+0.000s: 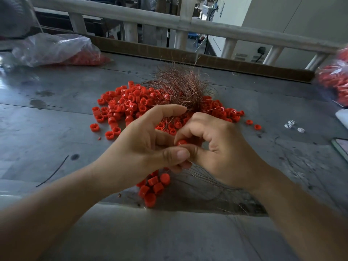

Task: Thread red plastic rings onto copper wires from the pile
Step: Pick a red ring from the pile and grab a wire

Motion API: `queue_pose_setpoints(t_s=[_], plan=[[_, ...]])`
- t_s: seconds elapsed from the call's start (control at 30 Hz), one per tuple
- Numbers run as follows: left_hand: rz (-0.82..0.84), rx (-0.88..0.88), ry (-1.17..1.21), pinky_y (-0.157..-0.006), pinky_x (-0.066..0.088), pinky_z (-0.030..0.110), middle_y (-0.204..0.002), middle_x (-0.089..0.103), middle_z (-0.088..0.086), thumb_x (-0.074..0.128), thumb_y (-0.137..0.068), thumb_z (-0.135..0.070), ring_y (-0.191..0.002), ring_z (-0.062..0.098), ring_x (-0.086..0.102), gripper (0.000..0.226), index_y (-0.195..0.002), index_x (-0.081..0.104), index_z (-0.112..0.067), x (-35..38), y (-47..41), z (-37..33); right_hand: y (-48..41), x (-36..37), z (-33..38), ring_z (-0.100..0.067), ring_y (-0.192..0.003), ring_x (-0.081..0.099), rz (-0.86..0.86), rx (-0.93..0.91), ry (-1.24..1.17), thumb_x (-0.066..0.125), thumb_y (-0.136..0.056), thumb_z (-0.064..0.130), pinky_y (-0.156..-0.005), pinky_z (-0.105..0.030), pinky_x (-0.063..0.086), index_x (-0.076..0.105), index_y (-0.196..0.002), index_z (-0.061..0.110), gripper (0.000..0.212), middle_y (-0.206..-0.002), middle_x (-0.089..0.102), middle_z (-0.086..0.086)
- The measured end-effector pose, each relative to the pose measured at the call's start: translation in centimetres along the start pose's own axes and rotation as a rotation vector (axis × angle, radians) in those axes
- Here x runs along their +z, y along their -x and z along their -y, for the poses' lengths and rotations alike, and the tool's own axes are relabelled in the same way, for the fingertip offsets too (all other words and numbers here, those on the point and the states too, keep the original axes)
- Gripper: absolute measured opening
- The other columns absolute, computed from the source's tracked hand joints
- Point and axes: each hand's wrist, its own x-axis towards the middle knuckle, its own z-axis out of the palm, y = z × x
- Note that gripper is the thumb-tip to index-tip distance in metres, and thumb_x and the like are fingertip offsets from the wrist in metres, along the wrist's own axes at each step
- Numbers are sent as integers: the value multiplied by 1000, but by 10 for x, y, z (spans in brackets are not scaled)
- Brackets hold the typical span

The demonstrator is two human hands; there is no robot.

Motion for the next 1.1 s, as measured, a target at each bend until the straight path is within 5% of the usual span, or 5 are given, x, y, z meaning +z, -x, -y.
queue_pose_setpoints(t_s=[0.2,0.5,0.63,0.77,1.1], plan=[[37,21,21,-59,54,23,-73,71,9,71,-69,-16,-66,19,69,60,-122,44,-25,2,4,0,2,4,4,4,-73,50,-3,-9,-21,63,-76,11,-67,-10,40,65,-76,10,2,-78,49,19],[32,-53,96,-57,54,26,-75,70,15,74,-71,-23,-67,28,69,52,-119,52,-19,-2,1,-3,1,3,4,-3,-68,52,-46,7,-93,67,-74,28,-62,-15,44,56,-74,26,11,-74,53,12],[-70,-65,82,-55,54,24,-72,70,12,77,-61,-17,-63,21,69,43,-103,66,-21,-4,-3,-3,0,0,3,-9,-72,56,-52,49,-159,76,-61,34,-63,-17,47,59,-81,33,26,-79,59,5],[-153,-14,181,-57,55,24,-76,72,11,67,-62,-23,-68,21,70,26,-88,73,-21,-11,-6,-5,-2,-4,-2,2,-73,59,-52,189,-293,62,-64,52,-65,-11,46,60,-87,36,28,-75,62,16],[-187,31,237,-58,55,23,-78,72,10,55,-70,-9,-70,21,70,20,-77,74,-12,-15,-7,-6,-2,-8,-5,4,-59,55,-136,181,-222,65,-79,23,-57,-9,39,66,-77,27,5,-63,61,16]])
